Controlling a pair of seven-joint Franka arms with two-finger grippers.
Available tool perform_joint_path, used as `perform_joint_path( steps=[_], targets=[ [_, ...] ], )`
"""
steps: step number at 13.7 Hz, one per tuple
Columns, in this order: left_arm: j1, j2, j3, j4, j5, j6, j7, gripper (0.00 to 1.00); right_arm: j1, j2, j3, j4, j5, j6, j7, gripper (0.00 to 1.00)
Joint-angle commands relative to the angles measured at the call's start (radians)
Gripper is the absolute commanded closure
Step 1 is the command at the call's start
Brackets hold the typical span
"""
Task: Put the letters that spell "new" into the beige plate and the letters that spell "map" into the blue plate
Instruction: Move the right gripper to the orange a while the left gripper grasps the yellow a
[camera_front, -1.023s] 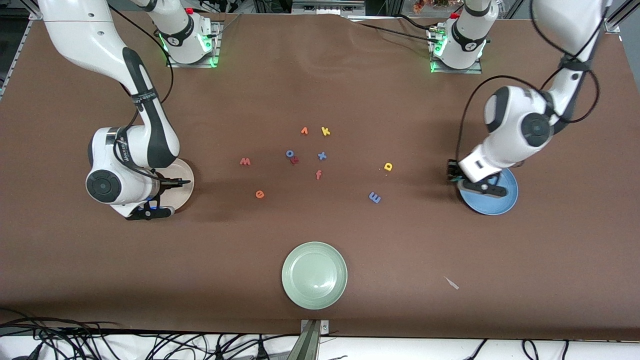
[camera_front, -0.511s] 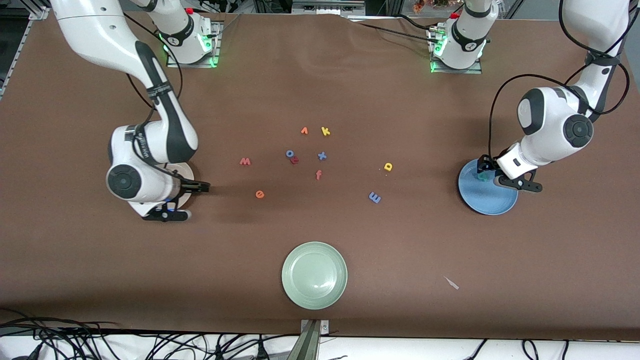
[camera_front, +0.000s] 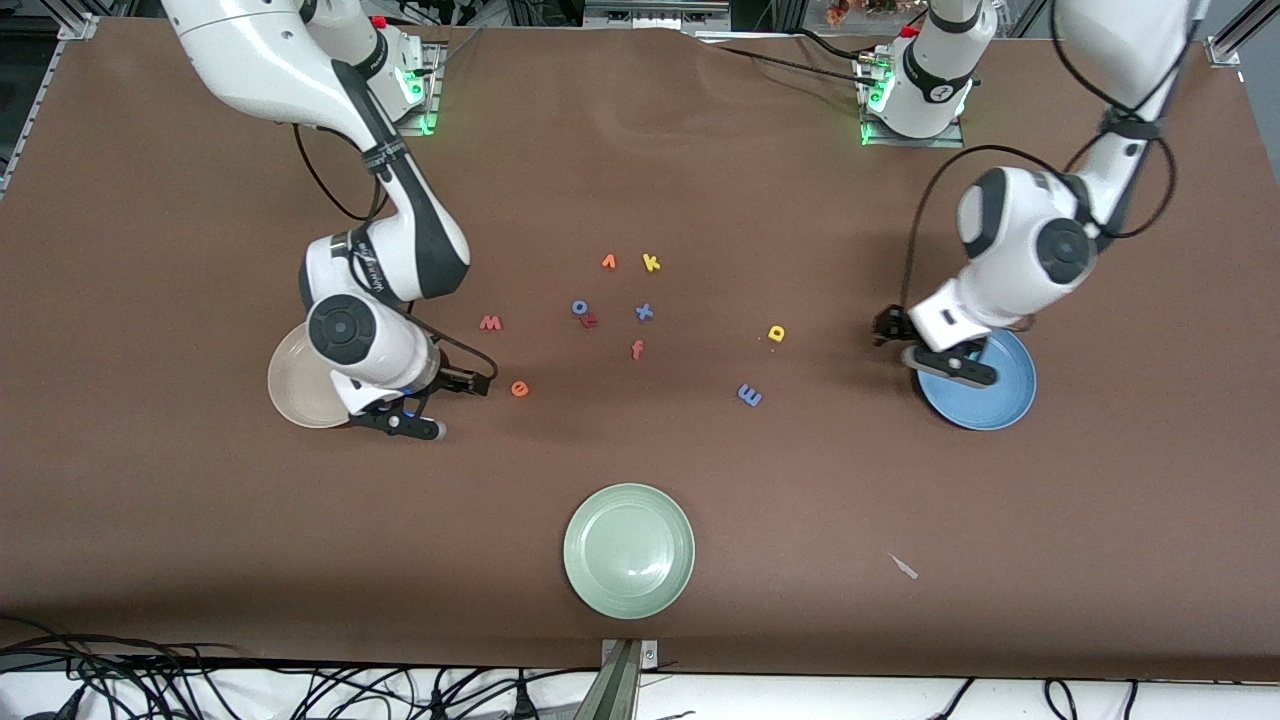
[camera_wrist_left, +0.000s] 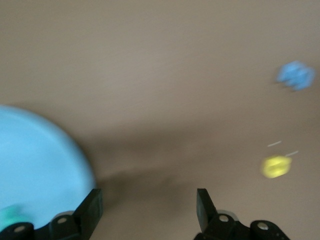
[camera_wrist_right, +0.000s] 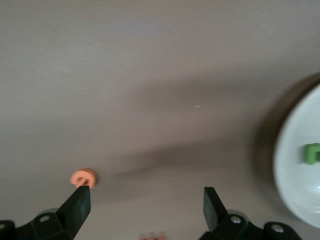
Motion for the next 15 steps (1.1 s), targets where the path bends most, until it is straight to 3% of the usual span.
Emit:
perform_joint_path(
  steps=[1,4,10,13,15],
  targets=[
    [-0.120,0.017,0.006,0.001,-0.037,0.033,-0.131,0.17,0.007,0.025,0.024,0.006,0.069,0.061,0.049,0.00],
    [-0.237,0.081,0.006,0.014,-0.033,0.094,-0.201,0.29,0.019,0.059,0.039,0.057,0.131,0.075,0.052,0.00],
    [-0.266,0.151,0.006,0.015,-0.035,0.145,-0.201,0.21,0.027,0.082,0.041,0.083,0.131,0.077,0.051,0.00],
    [-0.280,0.168,0.006,0.018,-0.033,0.156,-0.201,0.38,0.030,0.100,0.049,0.101,0.129,0.080,0.046,0.00],
    [-0.285,0.183,0.007,0.029,-0.033,0.157,-0.201,0.44,0.030,0.108,0.049,0.108,0.128,0.080,0.043,0.00]
  ],
)
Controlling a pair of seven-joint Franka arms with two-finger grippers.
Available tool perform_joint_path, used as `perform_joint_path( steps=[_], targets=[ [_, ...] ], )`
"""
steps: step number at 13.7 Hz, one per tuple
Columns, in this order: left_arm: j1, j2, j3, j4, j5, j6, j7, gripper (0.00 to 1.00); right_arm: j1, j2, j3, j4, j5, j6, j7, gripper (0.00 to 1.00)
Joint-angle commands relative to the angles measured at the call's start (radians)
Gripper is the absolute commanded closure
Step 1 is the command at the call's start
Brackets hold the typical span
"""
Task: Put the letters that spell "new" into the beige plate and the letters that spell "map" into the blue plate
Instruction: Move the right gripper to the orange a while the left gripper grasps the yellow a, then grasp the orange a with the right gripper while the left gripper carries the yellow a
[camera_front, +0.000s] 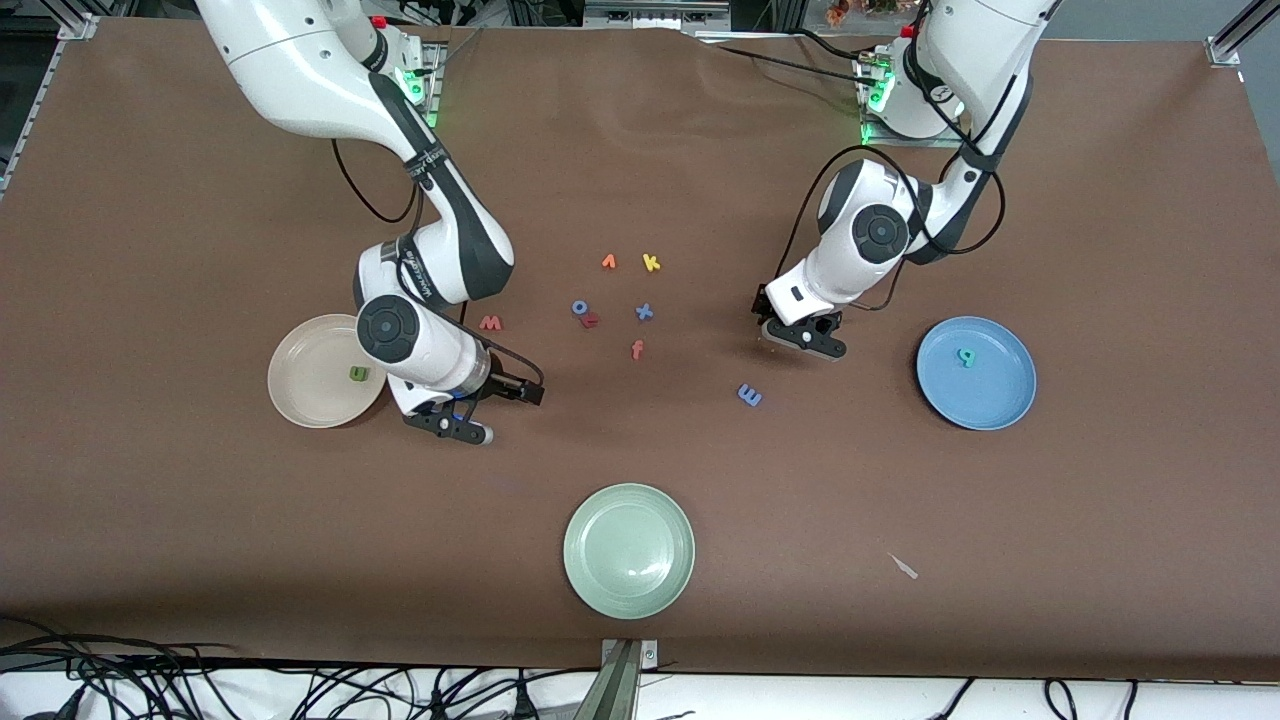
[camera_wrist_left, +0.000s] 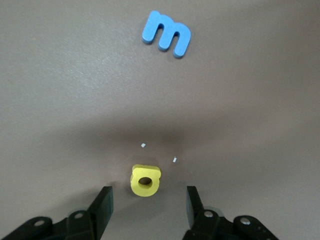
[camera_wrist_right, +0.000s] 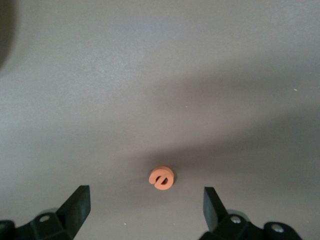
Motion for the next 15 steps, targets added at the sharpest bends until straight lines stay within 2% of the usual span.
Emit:
perform_joint_path(
  steps=[1,5,6,8,10,13,15],
  targets=[
    [-0.022,0.036,0.009,0.029,-0.021,0.008,0.008,0.44,0.005,0.030,0.004,0.035,0.013,-0.001,-0.004,0.00],
    [-0.030,0.045,0.011,0.031,-0.021,0.037,0.008,0.45,0.021,0.050,0.004,0.035,0.001,-0.004,-0.017,0.00],
    [-0.030,0.048,0.011,0.031,-0.021,0.039,0.009,0.53,0.023,0.056,0.004,0.035,0.000,-0.004,-0.023,0.00],
    [-0.030,0.048,0.012,0.031,-0.021,0.039,0.011,0.75,0.026,0.056,0.002,0.035,-0.005,-0.010,-0.049,0.00],
    [-0.030,0.048,0.015,0.031,-0.017,0.039,0.020,0.87,0.026,0.059,0.002,0.033,-0.011,-0.011,-0.061,0.00],
    [-0.024,0.033,0.022,0.031,0.004,0.037,0.020,0.88,0.040,0.068,0.002,0.033,-0.017,-0.011,-0.060,0.00],
    [0.032,-0.045,0.034,0.026,0.010,-0.011,0.028,0.88,0.040,0.071,0.002,0.033,-0.031,-0.011,-0.058,0.00]
  ],
)
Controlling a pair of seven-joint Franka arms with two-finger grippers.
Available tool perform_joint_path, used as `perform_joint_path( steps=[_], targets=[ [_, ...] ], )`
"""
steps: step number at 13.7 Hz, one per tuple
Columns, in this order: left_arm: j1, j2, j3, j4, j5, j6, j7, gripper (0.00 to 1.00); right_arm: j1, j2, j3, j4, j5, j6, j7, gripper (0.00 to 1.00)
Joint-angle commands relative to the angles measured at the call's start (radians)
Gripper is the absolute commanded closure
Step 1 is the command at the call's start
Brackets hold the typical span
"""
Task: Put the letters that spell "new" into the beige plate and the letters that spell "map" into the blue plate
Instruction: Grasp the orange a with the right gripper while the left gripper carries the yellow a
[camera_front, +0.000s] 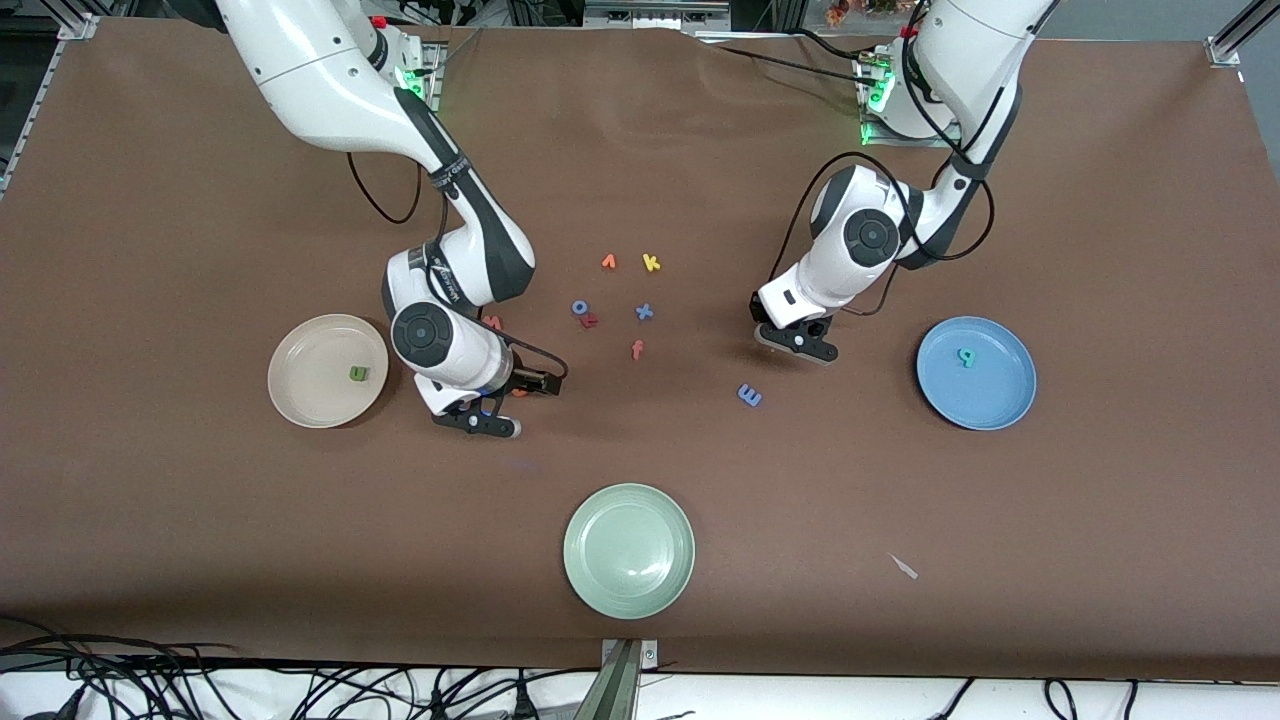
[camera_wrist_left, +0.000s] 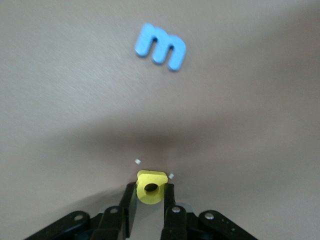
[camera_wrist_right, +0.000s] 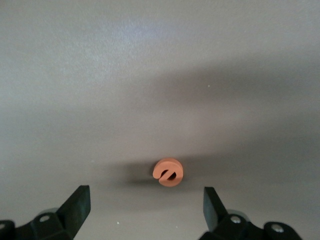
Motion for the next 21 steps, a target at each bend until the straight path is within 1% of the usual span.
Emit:
perform_joint_path(
  steps=[1,2,3,4,5,7,9,11,12,13,15,16,18,20,21],
  targets=[
    [0.103,-0.113,0.018,0.000,0.037,-0.106,0.059,0.89,0.005,0.021,-0.001,0.025,-0.021,-0.011,-0.004,0.00],
    [0.156,-0.156,0.018,-0.003,0.071,-0.155,0.111,0.89,0.011,0.027,-0.001,0.022,-0.021,-0.011,-0.001,0.01],
    [0.212,-0.193,0.018,-0.013,0.080,-0.191,0.153,0.89,0.017,0.027,-0.002,0.022,-0.021,-0.011,-0.003,0.01],
    [0.267,-0.218,0.018,-0.020,0.082,-0.230,0.192,0.91,0.015,0.027,-0.004,0.020,-0.023,-0.011,-0.004,0.05],
    [0.306,-0.236,0.020,-0.023,0.084,-0.261,0.232,0.91,0.017,0.027,-0.004,0.019,-0.029,-0.011,-0.009,0.08],
    [0.381,-0.239,0.023,-0.030,0.084,-0.285,0.320,0.90,0.015,0.028,-0.004,0.019,-0.037,-0.011,-0.012,0.13],
    [0.406,-0.220,0.075,-0.031,0.084,-0.285,0.393,0.90,0.015,0.031,-0.007,0.019,-0.055,-0.011,-0.035,0.19],
    [0.409,-0.194,0.098,-0.030,0.082,-0.271,0.432,0.90,0.008,0.031,-0.007,0.010,-0.060,-0.012,-0.049,0.20],
    [0.411,-0.187,0.098,-0.027,0.082,-0.268,0.432,0.88,0.008,0.031,-0.007,0.010,-0.060,-0.012,-0.055,0.23],
    [0.409,-0.184,0.098,-0.027,0.082,-0.266,0.432,0.81,0.008,0.031,-0.007,0.010,-0.060,-0.012,-0.055,0.25],
    [0.408,-0.178,0.098,-0.022,0.082,-0.263,0.426,0.30,0.008,0.031,-0.008,0.010,-0.060,-0.012,-0.058,0.30],
    [0.406,-0.178,0.096,-0.020,0.082,-0.263,0.420,0.20,0.006,0.031,-0.008,0.011,-0.060,-0.011,-0.064,0.35],
    [0.394,-0.181,0.093,-0.020,0.082,-0.263,0.417,0.19,0.005,0.034,-0.010,0.011,-0.060,-0.011,-0.082,0.36],
    [0.391,-0.181,0.087,-0.019,0.073,-0.263,0.414,0.19,0.003,0.034,-0.011,0.011,-0.060,-0.011,-0.087,0.39],
    [0.369,-0.178,0.066,-0.016,0.065,-0.263,0.411,0.19,0.003,0.034,-0.011,0.011,-0.060,-0.011,-0.087,0.40]
  ],
)
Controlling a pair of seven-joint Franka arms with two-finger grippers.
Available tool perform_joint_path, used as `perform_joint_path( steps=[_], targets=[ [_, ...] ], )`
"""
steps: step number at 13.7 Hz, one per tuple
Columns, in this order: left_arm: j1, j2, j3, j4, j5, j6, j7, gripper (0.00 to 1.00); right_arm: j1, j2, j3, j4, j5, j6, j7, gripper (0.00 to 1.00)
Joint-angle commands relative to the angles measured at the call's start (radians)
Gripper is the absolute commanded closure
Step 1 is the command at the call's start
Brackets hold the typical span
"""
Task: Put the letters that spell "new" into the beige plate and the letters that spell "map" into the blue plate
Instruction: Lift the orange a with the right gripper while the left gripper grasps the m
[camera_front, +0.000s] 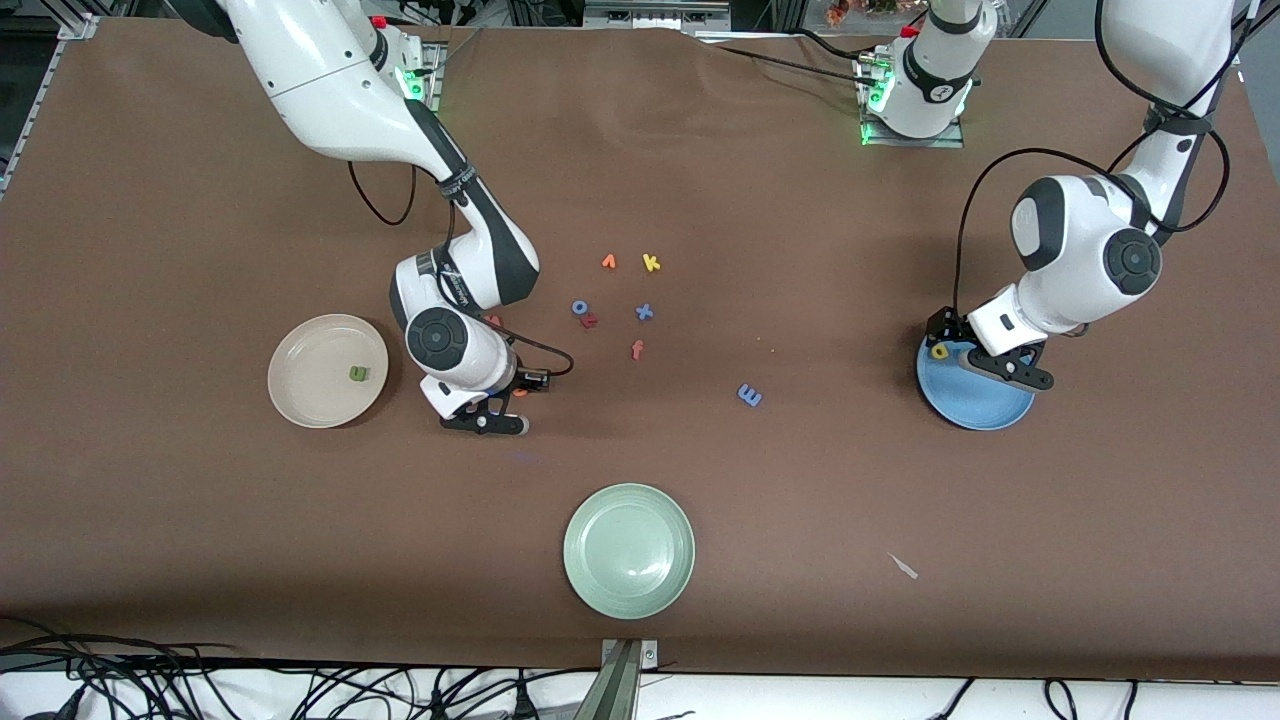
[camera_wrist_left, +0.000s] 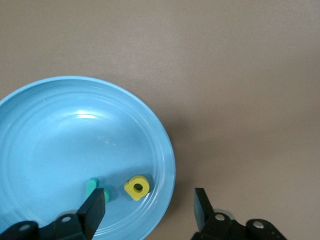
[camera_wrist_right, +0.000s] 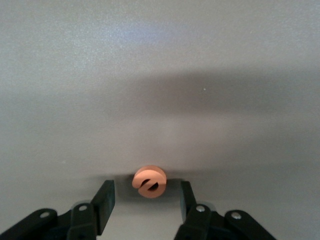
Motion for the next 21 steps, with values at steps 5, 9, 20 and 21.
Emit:
perform_joint_path(
  steps=[5,9,20,21],
  targets=[
    [-0.246,0.099,-0.091,0.090,-0.104,0.152,-0.158,0.19,-0.007,0.011,0.003,0.011,-0.012,-0.009,-0.018,0.47],
    [-0.383,0.259,-0.082,0.301,-0.098,0.153,-0.309,0.19,-0.009,0.013,0.003,0.011,-0.012,-0.008,-0.016,0.53],
    [-0.490,0.414,-0.013,0.405,-0.050,0.236,-0.317,0.19,-0.007,0.034,0.003,0.025,-0.015,0.019,-0.025,0.72],
    [-0.490,0.417,-0.012,0.405,-0.049,0.238,-0.317,0.19,-0.009,0.031,0.003,0.031,-0.015,0.011,-0.025,0.73]
  ],
)
